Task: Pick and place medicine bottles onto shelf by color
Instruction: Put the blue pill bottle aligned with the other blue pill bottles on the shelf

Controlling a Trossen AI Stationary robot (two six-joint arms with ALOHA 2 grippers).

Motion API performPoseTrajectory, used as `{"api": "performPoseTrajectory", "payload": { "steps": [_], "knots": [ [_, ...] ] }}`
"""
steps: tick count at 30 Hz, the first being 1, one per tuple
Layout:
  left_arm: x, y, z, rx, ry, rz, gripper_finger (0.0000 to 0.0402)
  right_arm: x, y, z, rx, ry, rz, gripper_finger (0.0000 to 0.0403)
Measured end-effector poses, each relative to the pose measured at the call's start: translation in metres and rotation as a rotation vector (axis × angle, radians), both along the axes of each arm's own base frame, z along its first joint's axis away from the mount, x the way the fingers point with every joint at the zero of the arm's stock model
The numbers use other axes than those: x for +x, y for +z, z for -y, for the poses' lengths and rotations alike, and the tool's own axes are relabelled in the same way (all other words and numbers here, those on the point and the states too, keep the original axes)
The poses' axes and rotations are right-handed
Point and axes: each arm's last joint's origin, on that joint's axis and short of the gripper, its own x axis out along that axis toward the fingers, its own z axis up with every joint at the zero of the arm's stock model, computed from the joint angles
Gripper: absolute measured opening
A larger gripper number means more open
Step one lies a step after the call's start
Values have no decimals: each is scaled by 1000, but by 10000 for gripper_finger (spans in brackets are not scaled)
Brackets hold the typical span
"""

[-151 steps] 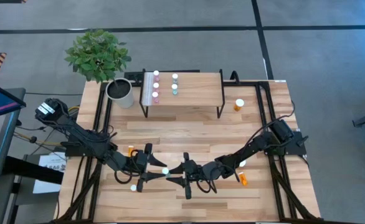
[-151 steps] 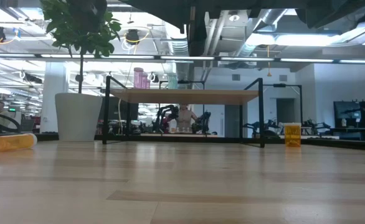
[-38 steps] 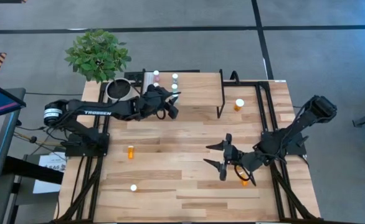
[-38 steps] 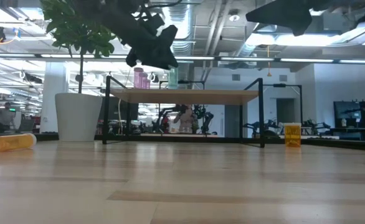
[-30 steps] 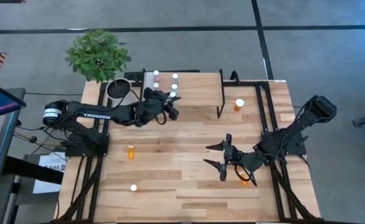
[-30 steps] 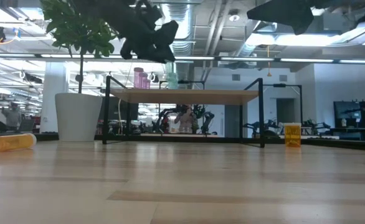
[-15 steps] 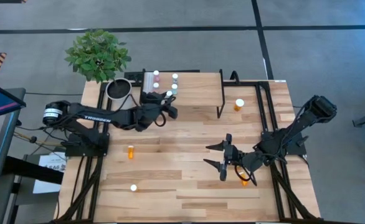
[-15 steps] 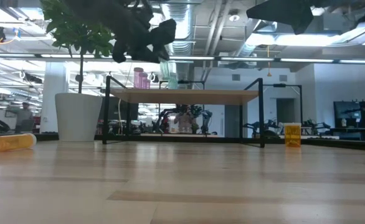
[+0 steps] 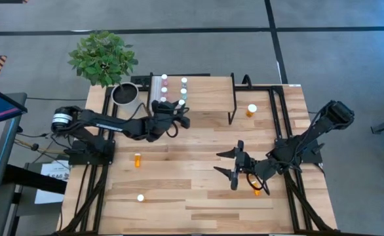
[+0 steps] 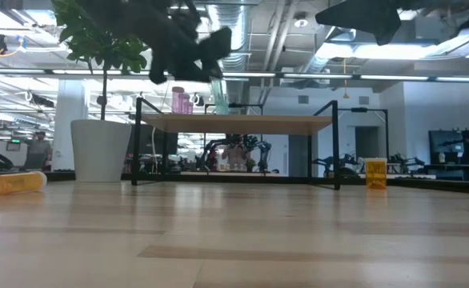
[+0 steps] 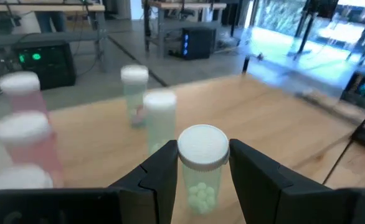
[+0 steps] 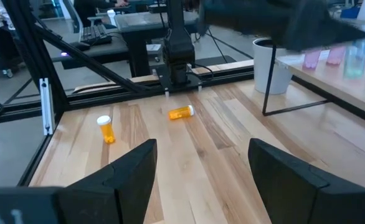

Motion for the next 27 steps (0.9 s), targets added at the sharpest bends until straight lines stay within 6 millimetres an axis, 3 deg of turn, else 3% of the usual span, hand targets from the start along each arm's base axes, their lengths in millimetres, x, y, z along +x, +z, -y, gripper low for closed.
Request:
{"api": "performPoseTrajectory", "payload": {
  "steps": [8, 27],
  "knots": [
    [18, -21, -1, 28, 17, -13, 126, 0, 0, 0, 1, 1, 2, 276],
    [15, -17, -9, 45, 59, -21, 126, 0, 0, 0, -2, 1, -1, 276]
  ]
}}
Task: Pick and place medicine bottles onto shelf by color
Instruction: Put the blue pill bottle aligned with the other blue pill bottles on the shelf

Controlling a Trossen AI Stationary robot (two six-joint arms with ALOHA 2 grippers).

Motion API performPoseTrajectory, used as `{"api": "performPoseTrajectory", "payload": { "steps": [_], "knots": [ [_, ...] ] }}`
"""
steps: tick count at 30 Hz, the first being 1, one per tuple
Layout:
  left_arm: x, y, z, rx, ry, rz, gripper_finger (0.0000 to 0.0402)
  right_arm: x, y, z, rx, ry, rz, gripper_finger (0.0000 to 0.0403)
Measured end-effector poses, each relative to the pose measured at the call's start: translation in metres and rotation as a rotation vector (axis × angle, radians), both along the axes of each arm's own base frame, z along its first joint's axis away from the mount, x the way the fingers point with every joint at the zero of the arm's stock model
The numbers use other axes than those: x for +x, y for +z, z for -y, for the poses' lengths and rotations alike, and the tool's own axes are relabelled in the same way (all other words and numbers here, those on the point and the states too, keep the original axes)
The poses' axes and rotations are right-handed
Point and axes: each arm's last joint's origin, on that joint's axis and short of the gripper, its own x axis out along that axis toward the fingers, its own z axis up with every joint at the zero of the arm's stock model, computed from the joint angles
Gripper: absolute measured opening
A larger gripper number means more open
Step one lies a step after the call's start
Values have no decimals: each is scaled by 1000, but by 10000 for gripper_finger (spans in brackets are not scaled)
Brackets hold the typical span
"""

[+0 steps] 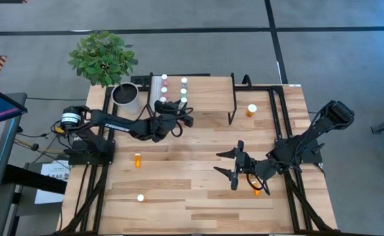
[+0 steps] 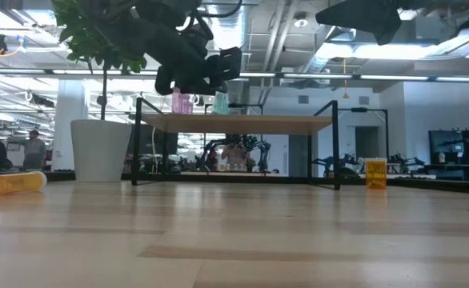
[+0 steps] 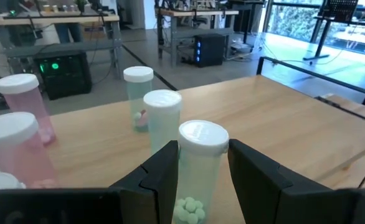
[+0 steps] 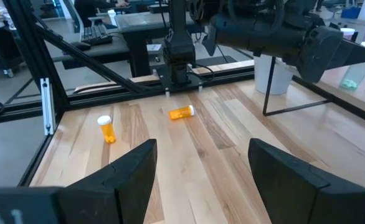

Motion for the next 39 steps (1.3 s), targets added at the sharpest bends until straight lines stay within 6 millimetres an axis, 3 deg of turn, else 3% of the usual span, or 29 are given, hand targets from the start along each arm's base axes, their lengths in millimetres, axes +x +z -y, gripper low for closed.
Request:
{"api": "performPoseTrajectory", "payload": {
  "steps": [23, 39],
  "knots": [
    [1, -2, -11, -38, 17, 66, 126, 0, 0, 0, 1, 0, 1, 276],
    [2, -2, -9, -44, -16, 61, 126, 0, 0, 0, 1, 0, 1, 276]
  ]
}}
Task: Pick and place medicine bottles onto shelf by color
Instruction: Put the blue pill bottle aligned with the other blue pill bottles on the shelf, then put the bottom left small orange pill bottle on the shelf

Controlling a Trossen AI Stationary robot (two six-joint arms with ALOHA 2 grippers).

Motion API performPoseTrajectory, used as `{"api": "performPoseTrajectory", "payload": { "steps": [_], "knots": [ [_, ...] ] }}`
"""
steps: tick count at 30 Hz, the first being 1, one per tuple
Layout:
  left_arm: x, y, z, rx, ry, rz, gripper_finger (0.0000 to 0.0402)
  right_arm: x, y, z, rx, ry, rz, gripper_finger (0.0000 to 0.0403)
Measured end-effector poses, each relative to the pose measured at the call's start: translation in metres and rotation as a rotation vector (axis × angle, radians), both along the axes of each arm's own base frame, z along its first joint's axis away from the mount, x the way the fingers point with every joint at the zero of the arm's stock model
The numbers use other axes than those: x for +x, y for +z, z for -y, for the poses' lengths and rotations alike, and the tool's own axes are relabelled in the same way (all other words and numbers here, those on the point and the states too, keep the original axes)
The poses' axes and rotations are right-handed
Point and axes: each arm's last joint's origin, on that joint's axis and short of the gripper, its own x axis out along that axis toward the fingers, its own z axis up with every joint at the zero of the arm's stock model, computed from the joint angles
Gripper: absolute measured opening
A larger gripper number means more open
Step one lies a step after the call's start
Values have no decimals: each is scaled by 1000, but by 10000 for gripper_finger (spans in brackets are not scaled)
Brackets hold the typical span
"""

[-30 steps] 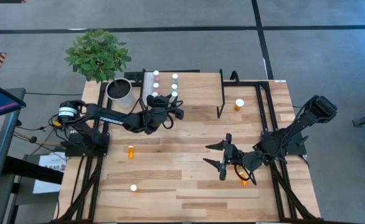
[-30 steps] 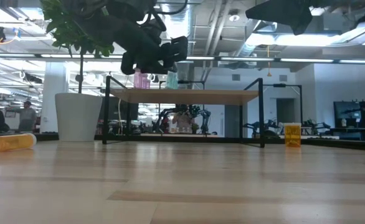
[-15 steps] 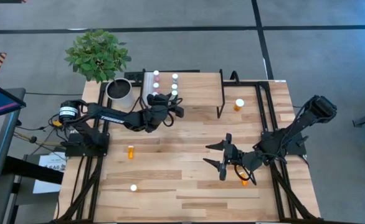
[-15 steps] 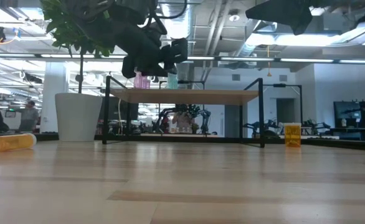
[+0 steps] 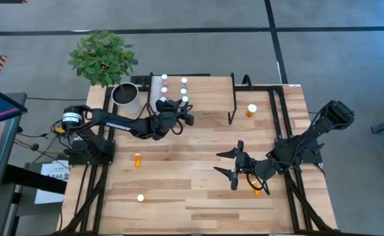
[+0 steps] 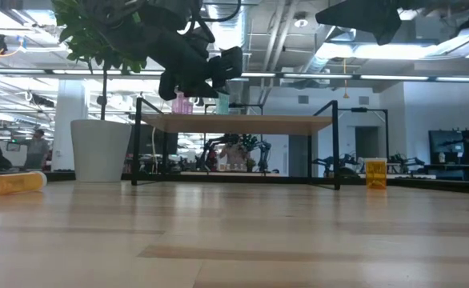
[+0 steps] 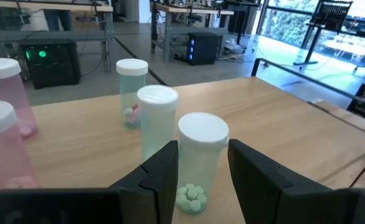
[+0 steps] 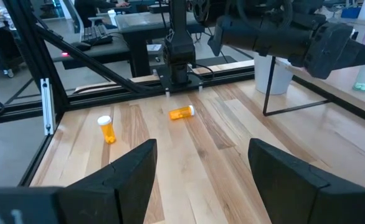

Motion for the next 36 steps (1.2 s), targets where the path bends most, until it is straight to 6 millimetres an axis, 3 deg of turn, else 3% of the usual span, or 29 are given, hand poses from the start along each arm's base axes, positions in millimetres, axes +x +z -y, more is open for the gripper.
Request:
{"api": "performPoseTrajectory", "payload": {
  "steps": [36],
  "knots": [
    [-2, -4, 7, 5, 14, -68, 126, 0, 0, 0, 0, 0, 0, 276]
  ]
}}
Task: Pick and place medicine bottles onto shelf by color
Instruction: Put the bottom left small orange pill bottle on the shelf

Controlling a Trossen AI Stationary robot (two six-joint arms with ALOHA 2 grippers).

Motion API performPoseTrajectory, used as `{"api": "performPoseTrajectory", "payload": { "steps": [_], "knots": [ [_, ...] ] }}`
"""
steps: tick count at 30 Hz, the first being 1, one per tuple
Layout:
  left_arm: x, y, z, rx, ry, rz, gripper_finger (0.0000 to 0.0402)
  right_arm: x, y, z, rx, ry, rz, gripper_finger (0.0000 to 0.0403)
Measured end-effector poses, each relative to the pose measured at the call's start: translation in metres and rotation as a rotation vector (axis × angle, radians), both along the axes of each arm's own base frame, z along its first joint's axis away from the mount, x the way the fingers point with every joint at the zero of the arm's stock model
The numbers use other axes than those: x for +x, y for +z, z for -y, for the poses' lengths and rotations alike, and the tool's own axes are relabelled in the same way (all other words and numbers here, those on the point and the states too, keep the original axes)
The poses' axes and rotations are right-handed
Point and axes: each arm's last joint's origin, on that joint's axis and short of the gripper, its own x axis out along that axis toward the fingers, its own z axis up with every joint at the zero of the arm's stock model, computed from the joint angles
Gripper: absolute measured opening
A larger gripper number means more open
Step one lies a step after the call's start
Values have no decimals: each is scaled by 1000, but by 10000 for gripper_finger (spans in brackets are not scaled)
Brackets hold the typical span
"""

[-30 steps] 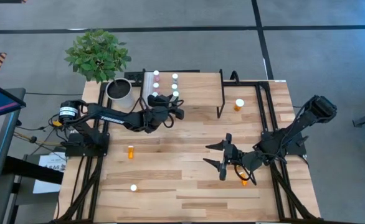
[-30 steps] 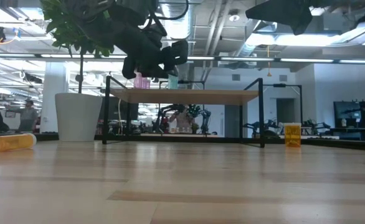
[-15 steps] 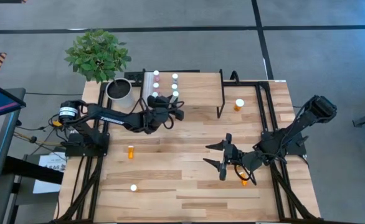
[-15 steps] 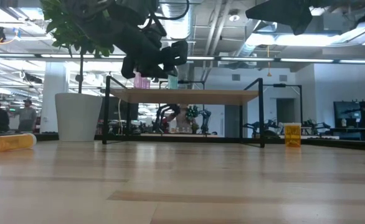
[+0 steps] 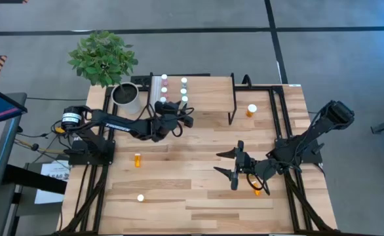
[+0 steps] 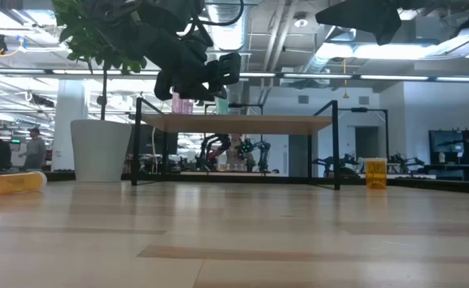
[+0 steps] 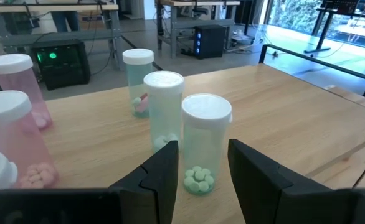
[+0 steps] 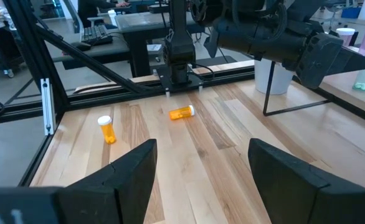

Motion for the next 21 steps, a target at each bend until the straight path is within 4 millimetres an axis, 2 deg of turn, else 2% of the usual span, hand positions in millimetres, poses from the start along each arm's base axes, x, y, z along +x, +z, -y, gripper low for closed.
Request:
{"api": "performPoseTrajectory", "payload": {
  "steps": [5, 12, 16, 21],
  "knots": [
    [0, 0, 3, 0, -8, -1, 134, 0, 0, 0, 0, 0, 0, 276],
    [0, 0, 8, 22, 17, -23, 186, 0, 0, 0, 0, 1, 0, 276],
    [-2, 3, 16, 38, 12, -36, 215, 0, 0, 0, 1, 1, 0, 276],
    [-9, 17, 35, 43, -45, -32, 234, 0, 0, 0, 1, 1, 0, 276]
  ]
}}
